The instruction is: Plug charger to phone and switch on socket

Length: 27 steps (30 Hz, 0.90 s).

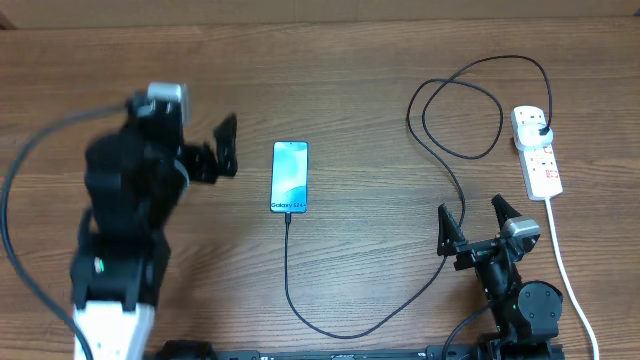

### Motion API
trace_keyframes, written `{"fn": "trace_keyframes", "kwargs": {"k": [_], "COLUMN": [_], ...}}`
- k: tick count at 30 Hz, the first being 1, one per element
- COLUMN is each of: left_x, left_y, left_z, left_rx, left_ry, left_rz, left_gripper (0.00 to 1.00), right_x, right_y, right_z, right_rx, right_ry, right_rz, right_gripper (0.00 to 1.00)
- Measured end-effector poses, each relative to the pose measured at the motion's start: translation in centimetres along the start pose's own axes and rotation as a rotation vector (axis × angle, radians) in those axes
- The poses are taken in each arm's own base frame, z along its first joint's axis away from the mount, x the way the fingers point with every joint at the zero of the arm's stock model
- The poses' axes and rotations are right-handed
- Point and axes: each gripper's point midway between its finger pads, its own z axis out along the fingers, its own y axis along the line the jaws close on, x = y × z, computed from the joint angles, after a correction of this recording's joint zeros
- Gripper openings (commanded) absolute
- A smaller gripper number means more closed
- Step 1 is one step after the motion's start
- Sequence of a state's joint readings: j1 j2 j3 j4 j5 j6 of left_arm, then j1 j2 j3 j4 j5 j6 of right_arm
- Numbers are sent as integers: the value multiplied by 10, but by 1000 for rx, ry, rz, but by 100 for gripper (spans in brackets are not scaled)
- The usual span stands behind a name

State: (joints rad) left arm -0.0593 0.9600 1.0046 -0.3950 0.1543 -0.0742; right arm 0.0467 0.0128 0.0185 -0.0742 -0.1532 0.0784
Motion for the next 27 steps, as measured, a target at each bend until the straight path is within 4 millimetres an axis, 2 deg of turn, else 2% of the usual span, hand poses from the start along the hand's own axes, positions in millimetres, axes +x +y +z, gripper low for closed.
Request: {"fn": "trace_keyframes", "kwargs": {"k": [6, 10, 16, 27], "left_x": [39, 66, 104, 156], "left_y": [13, 18, 25, 34], "left_z": [-31, -43, -49, -43], "left_rx": [-40, -53, -81, -112], "left_ry": [-167, -251, -331, -355], "left_rz": [13, 23, 31, 54], "left_gripper": [100, 100, 100, 100], "right_x": [0, 0, 0, 0], "right_y": [0, 0, 0, 0], "right_z": [0, 0, 0, 0], "right_rx": [0, 0, 0, 0], "right_ry": [0, 0, 0, 0], "right_rz": [0, 0, 0, 0], "right_gripper": [100, 100, 100, 100]}}
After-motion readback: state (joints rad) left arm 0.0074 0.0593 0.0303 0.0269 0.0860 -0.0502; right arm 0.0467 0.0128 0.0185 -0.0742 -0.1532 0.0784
